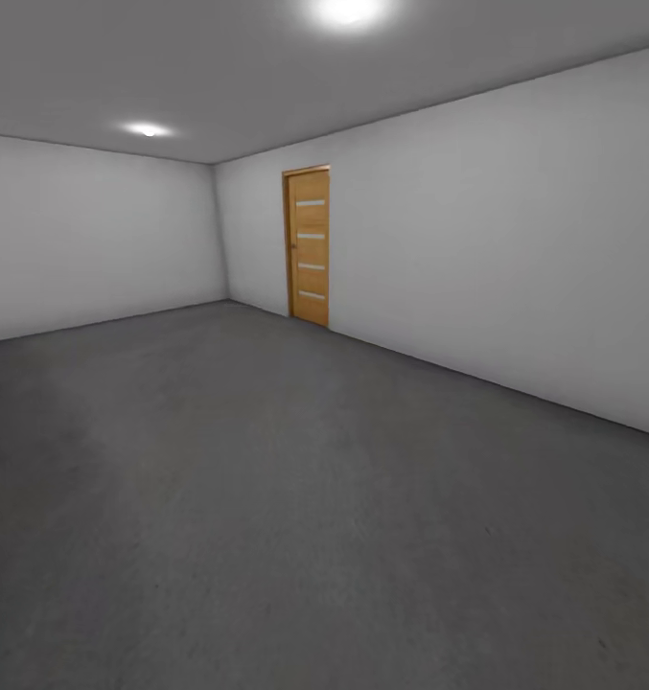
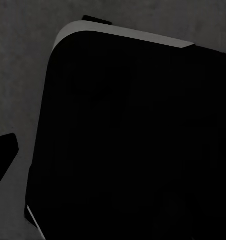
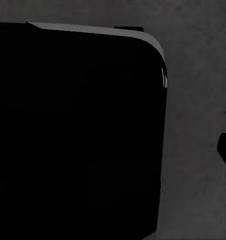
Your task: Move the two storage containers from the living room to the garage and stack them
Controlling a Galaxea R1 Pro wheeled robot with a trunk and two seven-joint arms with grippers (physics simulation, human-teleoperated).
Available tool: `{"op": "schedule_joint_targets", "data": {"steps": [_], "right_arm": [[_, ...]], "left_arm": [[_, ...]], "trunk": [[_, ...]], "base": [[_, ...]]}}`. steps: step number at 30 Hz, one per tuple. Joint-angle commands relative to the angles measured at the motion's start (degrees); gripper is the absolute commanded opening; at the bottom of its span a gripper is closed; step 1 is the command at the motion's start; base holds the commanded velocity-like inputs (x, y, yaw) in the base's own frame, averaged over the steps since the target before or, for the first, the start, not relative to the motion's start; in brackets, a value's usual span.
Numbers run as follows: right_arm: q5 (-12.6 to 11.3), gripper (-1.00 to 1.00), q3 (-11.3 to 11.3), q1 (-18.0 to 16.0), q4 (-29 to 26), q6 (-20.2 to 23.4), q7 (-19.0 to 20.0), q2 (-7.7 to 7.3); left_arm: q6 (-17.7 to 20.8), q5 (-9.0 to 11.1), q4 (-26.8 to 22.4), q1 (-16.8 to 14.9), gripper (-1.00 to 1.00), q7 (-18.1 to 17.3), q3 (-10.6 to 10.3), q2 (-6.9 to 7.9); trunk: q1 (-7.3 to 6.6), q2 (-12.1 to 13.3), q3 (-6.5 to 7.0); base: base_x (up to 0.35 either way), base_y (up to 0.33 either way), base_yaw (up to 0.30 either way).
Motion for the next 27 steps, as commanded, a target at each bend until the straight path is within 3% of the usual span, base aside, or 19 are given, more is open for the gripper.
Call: {"op": "schedule_joint_targets", "data": {"steps": [1,27], "right_arm": [[0.06,1.00,0.02,-0.01,0.02,-0.19,-0.04,0.00],[0.06,1.00,0.02,-0.01,0.02,-0.19,-0.04,0.00]], "left_arm": [[-0.14,0.29,0.00,-0.01,1.00,-0.01,0.12,-0.02],[-0.14,0.29,0.00,-0.01,1.00,-0.01,0.06,-0.06]], "trunk": [[0.03,-0.02,-0.04],[0.03,-0.02,-0.04]], "base": [[0.322,0.000,0.000],[0.322,0.000,0.000]]}}
